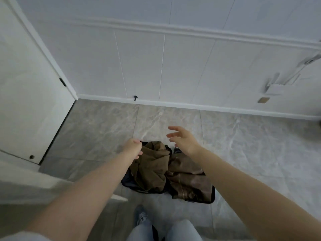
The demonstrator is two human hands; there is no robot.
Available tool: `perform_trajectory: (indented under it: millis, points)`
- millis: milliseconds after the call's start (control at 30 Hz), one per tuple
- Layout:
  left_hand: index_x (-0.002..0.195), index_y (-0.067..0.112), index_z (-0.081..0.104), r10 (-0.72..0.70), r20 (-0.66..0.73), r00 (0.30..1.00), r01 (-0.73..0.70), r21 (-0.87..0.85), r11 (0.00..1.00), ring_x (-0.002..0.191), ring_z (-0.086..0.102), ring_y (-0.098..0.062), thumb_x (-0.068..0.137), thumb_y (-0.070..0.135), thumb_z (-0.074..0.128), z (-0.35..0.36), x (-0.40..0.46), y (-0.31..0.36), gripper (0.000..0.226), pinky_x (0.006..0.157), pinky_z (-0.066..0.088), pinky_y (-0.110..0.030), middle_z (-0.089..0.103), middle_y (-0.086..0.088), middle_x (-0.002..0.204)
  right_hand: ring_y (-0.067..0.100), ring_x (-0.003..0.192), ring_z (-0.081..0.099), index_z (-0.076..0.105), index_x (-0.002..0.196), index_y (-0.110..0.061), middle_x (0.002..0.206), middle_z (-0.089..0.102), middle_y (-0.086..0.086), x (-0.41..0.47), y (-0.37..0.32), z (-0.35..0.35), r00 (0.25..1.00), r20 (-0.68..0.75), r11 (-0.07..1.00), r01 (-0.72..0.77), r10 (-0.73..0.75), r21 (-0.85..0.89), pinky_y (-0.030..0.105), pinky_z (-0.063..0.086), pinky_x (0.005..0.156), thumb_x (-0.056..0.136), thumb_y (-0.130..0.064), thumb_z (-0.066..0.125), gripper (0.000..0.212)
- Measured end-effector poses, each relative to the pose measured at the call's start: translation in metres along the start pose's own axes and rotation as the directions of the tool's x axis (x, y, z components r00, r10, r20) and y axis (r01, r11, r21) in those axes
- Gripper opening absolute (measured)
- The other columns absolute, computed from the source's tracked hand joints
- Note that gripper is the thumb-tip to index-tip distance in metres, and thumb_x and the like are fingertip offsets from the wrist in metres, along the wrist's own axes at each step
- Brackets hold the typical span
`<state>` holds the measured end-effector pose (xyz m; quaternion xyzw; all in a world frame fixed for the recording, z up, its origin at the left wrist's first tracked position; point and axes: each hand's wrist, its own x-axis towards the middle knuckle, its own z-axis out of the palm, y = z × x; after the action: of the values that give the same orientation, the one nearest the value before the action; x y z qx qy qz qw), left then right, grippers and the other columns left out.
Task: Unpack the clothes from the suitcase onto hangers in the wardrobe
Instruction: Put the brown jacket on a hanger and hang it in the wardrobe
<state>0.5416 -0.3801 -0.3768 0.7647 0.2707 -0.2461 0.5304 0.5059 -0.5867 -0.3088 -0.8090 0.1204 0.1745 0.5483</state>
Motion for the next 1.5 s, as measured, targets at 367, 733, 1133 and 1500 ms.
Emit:
perform_trajectory:
  millis: [367,733,1133,1500]
  points:
    - [0.111,0.011,0.052,-0.461,0.080,0.884,0.468,-0.202,0.861,0.095,0.060,-0.025,0.101,0.018,0.049,0.028,0.111,-0.098,0.013,0.082,0.048,-0.038,0.062,-0.004,0.092,0.012,0.098,0.059,0.054,0.137,-0.023,0.129,0.056,-0.004,0.114,0.103,0.057,0.980,0.126,0.973,-0.131,0.157,-0.192,0.008,0.043,0.069,0.099,-0.011,0.048,0.041]
    - [0.122,0.018,0.055,-0.390,0.073,0.918,0.391,-0.009,0.920,0.085,0.061,-0.014,0.101,0.022,0.047,0.054,0.251,-0.190,0.023,0.063,0.048,-0.024,0.061,0.001,0.105,0.021,0.125,0.050,0.054,0.134,-0.026,0.140,0.050,0.001,0.248,0.238,0.137,0.931,0.342,0.915,0.022,0.127,-0.402,0.020,0.033,0.097,0.094,-0.008,0.052,0.044]
    - [0.131,-0.002,0.049,-0.387,0.033,0.921,0.386,0.031,0.922,0.099,0.058,-0.024,0.102,0.001,0.040,0.083,0.360,-0.345,0.031,0.074,0.048,-0.011,0.057,-0.001,0.103,0.019,0.126,0.052,0.050,0.139,-0.020,0.138,0.054,0.002,0.318,0.368,0.216,0.907,0.362,0.946,-0.102,0.216,-0.307,0.030,0.041,0.107,0.097,-0.006,0.051,0.045]
    - [0.113,0.027,0.053,-0.479,0.085,0.874,0.478,0.035,0.878,0.094,0.062,-0.013,0.101,0.023,0.046,0.109,0.408,-0.415,0.014,0.083,0.055,-0.037,0.060,-0.003,0.118,0.010,0.123,0.055,0.059,0.125,-0.026,0.129,0.060,-0.005,0.324,0.420,0.241,0.899,0.213,0.924,-0.379,0.382,-0.057,0.031,0.043,0.109,0.097,0.002,0.050,0.040]
